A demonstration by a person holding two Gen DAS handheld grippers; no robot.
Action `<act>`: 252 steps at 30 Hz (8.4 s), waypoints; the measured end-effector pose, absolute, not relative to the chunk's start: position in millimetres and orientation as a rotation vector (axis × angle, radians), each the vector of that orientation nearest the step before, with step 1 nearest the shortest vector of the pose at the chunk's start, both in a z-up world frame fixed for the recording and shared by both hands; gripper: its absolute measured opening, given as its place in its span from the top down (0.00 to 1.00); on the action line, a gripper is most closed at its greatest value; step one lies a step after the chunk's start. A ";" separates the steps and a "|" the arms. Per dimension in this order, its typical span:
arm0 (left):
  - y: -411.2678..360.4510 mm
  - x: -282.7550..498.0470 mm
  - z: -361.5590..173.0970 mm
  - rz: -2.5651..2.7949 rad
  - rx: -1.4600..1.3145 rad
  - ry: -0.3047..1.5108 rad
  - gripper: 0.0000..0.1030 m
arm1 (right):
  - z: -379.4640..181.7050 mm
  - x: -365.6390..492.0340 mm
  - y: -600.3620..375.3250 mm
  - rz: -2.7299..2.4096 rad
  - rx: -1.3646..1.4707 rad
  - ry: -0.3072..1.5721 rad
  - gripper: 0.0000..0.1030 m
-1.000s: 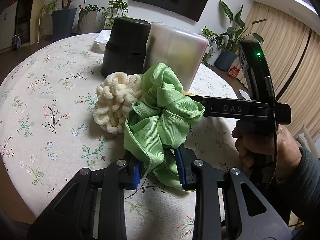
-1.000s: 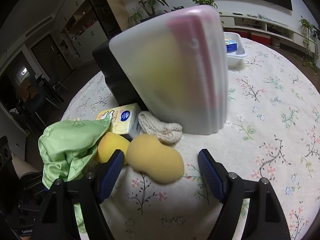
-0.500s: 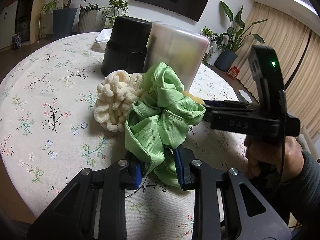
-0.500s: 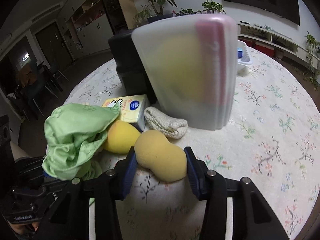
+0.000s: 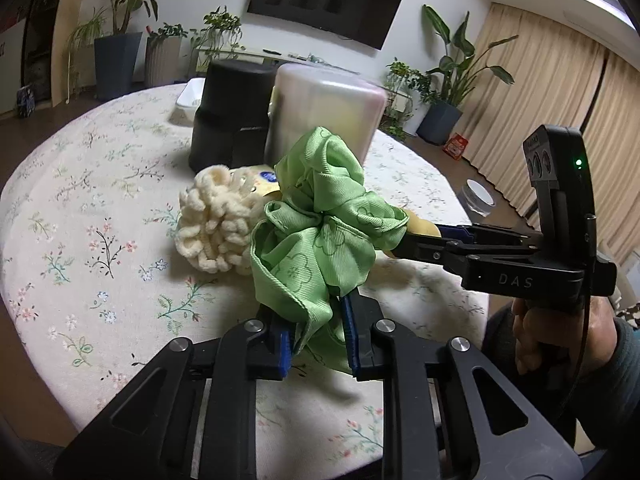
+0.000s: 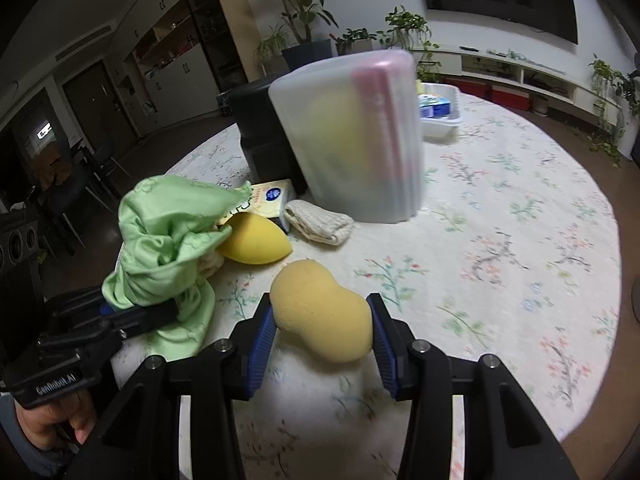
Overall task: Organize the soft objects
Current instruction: 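Lift both held items and carry them over the white tray, then open both grippers to drop the scrunchie and makeup sponge into the tray, then return both tools to the table beside the cream crocheted scrunchie, then grasp the cream crocheted scrunchie with the left gripper while the right grasps the yellow egg sponge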
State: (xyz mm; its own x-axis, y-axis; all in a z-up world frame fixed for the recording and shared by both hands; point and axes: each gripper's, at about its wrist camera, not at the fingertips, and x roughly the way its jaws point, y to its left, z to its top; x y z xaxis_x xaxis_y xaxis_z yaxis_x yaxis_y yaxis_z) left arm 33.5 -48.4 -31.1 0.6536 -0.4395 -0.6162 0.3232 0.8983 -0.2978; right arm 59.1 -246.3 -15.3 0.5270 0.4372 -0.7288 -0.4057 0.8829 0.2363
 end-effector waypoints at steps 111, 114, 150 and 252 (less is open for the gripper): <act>-24.1 414.8 -11.5 -0.393 0.251 0.941 0.40 | 7.3 394.0 -159.0 0.800 -0.589 0.953 0.33; -18.3 412.5 -10.3 -0.382 0.243 0.932 0.40 | 10.5 394.0 -163.8 0.799 -0.579 0.944 0.34; 7.4 388.4 41.9 -0.262 0.166 0.782 0.00 | 63.6 382.0 -220.9 0.685 -0.413 0.831 0.00; -8.0 119.8 -54.6 -0.359 -0.164 0.933 0.80 | -30.8 101.5 -153.3 0.696 -0.200 0.863 0.53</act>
